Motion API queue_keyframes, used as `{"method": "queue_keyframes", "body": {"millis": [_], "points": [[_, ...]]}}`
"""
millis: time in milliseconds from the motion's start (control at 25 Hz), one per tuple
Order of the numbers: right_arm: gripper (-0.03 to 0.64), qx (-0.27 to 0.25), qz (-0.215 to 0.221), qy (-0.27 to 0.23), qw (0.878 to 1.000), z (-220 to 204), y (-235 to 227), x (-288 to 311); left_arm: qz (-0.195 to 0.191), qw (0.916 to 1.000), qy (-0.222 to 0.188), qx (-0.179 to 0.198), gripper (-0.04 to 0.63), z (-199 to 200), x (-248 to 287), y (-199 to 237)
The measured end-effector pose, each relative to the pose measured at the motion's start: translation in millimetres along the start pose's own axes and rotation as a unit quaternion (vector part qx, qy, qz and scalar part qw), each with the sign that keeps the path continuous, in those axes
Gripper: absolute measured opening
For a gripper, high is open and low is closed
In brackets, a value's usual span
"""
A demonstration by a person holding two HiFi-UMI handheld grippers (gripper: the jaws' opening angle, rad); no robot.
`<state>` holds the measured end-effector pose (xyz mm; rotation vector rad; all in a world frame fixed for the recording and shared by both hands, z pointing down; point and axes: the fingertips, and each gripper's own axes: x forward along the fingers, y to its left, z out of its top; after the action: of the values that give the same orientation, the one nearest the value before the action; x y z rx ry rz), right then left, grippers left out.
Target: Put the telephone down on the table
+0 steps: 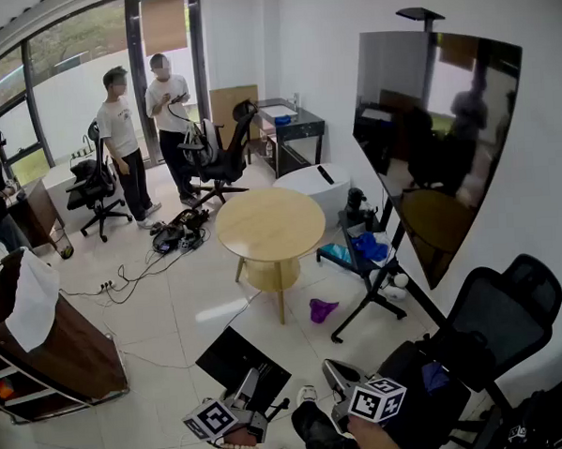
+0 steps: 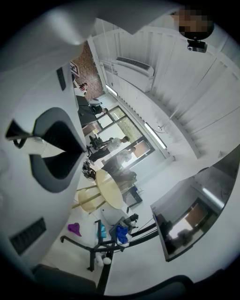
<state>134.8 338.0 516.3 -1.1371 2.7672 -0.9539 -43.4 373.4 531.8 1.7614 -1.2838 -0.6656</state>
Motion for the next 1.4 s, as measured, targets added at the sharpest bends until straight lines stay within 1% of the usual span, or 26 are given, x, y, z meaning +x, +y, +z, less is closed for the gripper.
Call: {"method": "queue_keyframes", "body": {"millis": [240,400,560,680,800,920,1200,1400], "points": [[0.002,0.008,0.002,0.005,1.000,4,-14,32,0.008,1.0000,0.004,0.002,0.166,16,22,15],[0.002,0.014,0.011,-0.001,1.000,23,-27,63,0.012,0.9999,0.007,0.009,0.166,32,45,23],[0.002,0.017,0.023,0.003,1.000,40,-38,105,0.017,0.9997,0.000,0.016,0.166,59,72,33],[0.002,0.021,0.030,0.008,0.999,55,-52,136,0.019,0.9997,-0.004,0.017,0.166,74,98,40],[0.002,0.014,0.037,0.012,0.999,76,-65,163,0.020,0.9996,-0.010,0.016,0.166,89,129,47],[0.002,0.017,0.035,0.011,0.999,98,-86,182,0.021,0.9996,-0.014,0.014,0.166,102,163,49],[0.002,0.040,0.024,-0.005,0.999,137,-148,212,0.015,0.9996,0.007,0.022,0.166,110,246,53],[0.002,0.045,0.017,-0.002,0.999,151,-176,227,0.015,0.9995,0.014,0.024,0.166,115,283,56]]}}
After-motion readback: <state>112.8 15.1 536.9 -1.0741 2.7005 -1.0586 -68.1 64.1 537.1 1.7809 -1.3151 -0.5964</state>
